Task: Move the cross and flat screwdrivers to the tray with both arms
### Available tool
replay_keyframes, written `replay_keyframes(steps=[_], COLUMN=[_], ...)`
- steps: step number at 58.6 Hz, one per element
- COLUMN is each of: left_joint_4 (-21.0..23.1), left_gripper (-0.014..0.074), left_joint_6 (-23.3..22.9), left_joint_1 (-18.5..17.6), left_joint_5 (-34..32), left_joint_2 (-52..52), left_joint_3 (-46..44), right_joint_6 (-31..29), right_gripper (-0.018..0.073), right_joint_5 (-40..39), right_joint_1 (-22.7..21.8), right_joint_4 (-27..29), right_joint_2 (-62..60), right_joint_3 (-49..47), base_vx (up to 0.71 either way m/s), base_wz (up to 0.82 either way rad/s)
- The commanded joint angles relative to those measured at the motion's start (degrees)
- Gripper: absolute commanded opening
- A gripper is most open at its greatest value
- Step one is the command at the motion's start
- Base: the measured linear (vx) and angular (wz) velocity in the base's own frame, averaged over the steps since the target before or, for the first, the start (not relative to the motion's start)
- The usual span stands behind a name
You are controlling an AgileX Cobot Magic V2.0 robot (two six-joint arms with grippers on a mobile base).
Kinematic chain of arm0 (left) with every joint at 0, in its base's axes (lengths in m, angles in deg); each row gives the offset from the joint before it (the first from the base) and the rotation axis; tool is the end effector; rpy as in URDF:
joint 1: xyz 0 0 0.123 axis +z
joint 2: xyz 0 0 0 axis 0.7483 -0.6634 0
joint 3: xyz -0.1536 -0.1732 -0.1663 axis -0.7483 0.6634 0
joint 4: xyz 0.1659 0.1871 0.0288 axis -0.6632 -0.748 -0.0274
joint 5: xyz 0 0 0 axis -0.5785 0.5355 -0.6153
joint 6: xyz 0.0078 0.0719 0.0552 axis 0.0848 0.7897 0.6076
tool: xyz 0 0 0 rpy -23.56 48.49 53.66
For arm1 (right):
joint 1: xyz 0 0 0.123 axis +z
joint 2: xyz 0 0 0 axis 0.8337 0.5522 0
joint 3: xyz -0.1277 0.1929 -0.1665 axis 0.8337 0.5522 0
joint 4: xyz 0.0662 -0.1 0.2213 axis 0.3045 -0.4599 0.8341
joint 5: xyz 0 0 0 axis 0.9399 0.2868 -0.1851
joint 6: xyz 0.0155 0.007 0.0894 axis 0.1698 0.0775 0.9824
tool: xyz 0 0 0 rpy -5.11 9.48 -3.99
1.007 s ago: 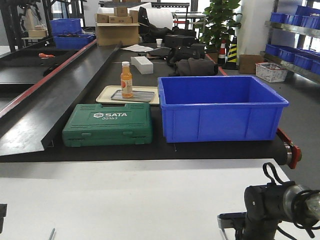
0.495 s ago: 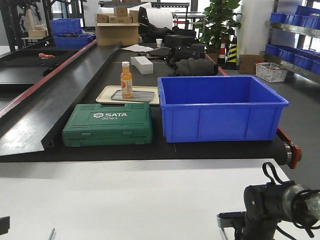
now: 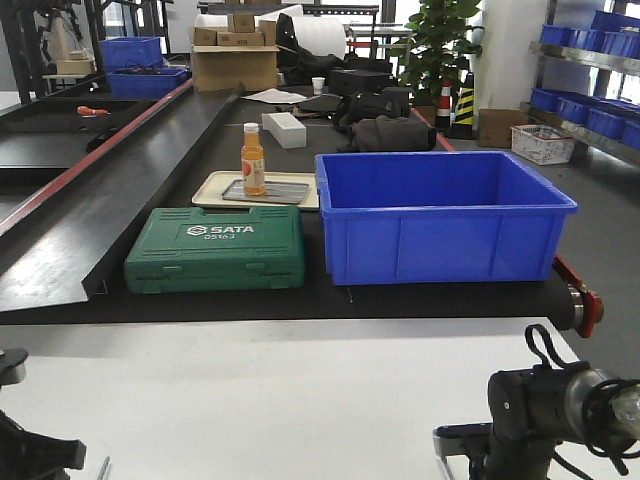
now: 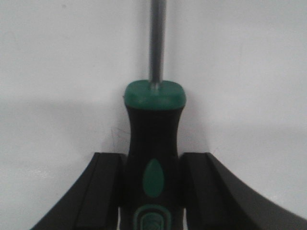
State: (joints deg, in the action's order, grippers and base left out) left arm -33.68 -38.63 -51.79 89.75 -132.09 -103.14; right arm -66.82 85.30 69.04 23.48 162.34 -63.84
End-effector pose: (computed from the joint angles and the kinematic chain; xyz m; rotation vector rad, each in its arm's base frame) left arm 0.2968 -0.0219 0.2258 -0.1618 2.7696 -0.1319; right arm 0.3551 0.0841 0.1099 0.2020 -3.0592 -0.0647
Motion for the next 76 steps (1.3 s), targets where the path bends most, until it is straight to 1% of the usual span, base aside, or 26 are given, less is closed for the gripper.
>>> replay_keyframes(steps=[1, 5, 13, 36, 41, 57, 76], left_joint_4=[0.5, 0.5, 0.5, 0.9, 2.0, 2.0, 2.0], left_gripper=[0.0542, 0.0540, 0.0534, 0.0534, 0.0534, 0.0534, 0.0534], left_joint_6=[1.0, 1.7, 1.7, 1.7, 2.0, 2.0, 0.2], left_joint_1=[-0.2, -0.2, -0.2, -0.2, -0.9, -4.2, -4.2], left_joint_5=[2.3, 3.2, 2.8, 1.6, 1.2, -0.7, 0.6], left_joint_2=[-2.7, -5.1, -8.3, -14.5, -15.5, -17.2, -21.4], left_joint_3=[-4.2, -5.0, -5.1, -5.0, -5.0, -5.0, -5.0], right_joint_6=[-1.2, -1.2, -1.2, -1.2, -1.2, -1.2, -2.5], right_gripper=[-0.0011, -0.0011, -0.0011, -0.0011, -0.0011, -0.0011, -0.0011], right_joint_5=[-3.3, -3.4, -3.3, -4.1, -4.6, -5.1, -4.9], right_joint_1=[0.0, 0.0, 0.0, 0.0, 0.0, 0.0, -0.1], right_joint_4=[1.5, 1.4, 1.4, 1.4, 1.4, 1.4, 1.4], right_joint_2=[-0.3, -0.3, -0.3, -0.3, -0.3, -0.3, -0.3], right_joint_3=[-0.1, -0.1, -0.1, -0.1, -0.1, -0.1, -0.1], base_vx=[0.00, 0.00, 0.00, 0.00, 0.00, 0.00, 0.00], base_wz=[0.00, 0.00, 0.00, 0.00, 0.00, 0.00, 0.00])
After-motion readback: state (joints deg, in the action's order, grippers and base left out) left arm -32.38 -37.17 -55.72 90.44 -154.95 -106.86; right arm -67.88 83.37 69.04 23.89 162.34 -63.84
